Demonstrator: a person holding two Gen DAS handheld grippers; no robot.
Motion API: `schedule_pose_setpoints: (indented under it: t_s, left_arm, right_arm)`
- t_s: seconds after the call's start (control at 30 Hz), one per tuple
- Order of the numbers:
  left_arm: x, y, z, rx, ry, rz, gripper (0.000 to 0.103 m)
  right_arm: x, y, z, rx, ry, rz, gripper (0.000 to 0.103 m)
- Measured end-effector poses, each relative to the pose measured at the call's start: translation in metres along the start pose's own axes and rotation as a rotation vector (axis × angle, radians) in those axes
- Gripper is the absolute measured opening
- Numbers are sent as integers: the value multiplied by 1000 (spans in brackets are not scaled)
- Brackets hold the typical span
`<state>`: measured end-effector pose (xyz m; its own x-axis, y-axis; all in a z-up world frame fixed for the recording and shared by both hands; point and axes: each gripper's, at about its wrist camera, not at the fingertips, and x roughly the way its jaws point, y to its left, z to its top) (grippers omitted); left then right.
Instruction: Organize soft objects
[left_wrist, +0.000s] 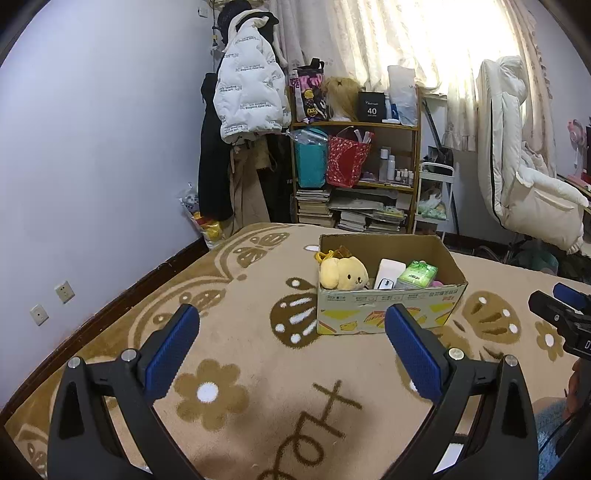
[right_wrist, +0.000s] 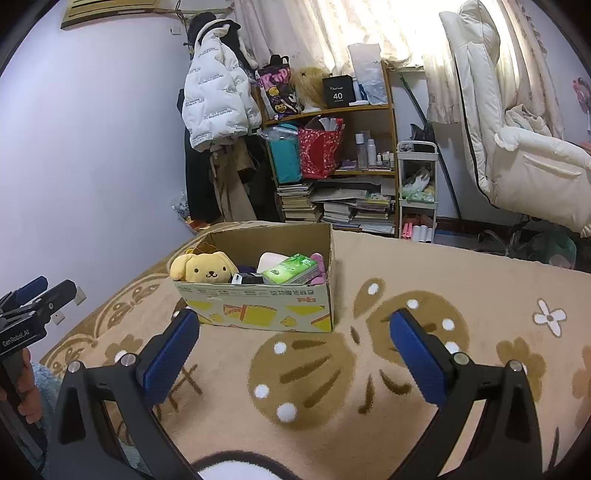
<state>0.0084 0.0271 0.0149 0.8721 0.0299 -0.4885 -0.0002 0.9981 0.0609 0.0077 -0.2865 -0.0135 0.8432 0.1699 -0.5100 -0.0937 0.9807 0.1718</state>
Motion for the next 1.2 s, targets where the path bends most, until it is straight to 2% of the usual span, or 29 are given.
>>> schedule_pose_setpoints:
  t_s: [0.6,0.9,1.2]
  left_arm:
    - [7,2,-3,-12,10,20,100]
    - [6,-2,-4,-6,16,43,100]
    - [6,-6,-5,13,27,30,100]
  right_arm:
    - [3,15,-4,-87,24,4,103]
    - [3,15,-3,-82,24,3,103]
    - [4,15,-4,-75,27,0,103]
